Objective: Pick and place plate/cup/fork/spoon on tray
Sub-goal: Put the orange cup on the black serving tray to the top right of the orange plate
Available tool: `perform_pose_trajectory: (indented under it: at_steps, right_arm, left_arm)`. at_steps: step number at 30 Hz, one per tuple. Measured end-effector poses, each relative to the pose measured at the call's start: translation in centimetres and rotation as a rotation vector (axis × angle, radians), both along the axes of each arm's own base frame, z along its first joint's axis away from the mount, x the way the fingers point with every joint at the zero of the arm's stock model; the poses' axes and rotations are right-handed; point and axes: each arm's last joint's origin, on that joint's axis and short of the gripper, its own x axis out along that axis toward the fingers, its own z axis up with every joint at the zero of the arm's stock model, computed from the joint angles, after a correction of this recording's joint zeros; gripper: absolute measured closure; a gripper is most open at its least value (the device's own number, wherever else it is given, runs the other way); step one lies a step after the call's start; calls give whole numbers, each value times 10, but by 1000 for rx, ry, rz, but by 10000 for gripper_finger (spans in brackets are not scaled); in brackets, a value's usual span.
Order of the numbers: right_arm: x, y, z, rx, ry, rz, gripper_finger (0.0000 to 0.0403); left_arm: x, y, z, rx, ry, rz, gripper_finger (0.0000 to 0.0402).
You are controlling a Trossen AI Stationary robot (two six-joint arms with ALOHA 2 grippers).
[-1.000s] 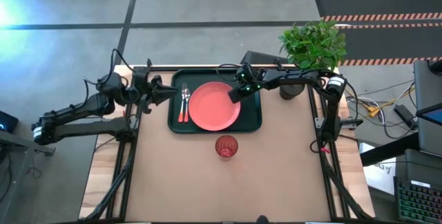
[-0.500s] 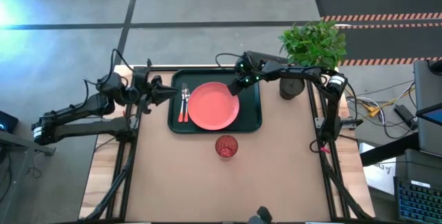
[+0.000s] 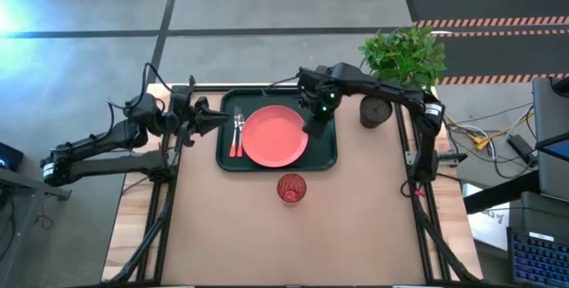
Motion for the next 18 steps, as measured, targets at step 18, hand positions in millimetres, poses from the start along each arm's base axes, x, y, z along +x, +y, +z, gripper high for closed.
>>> perform_pose_trajectory:
  at_steps: [18]
  right_arm:
    - [16,104,37,-96,41,182,319]
  left_arm:
    - [0,0,0,2,1,-11,343]
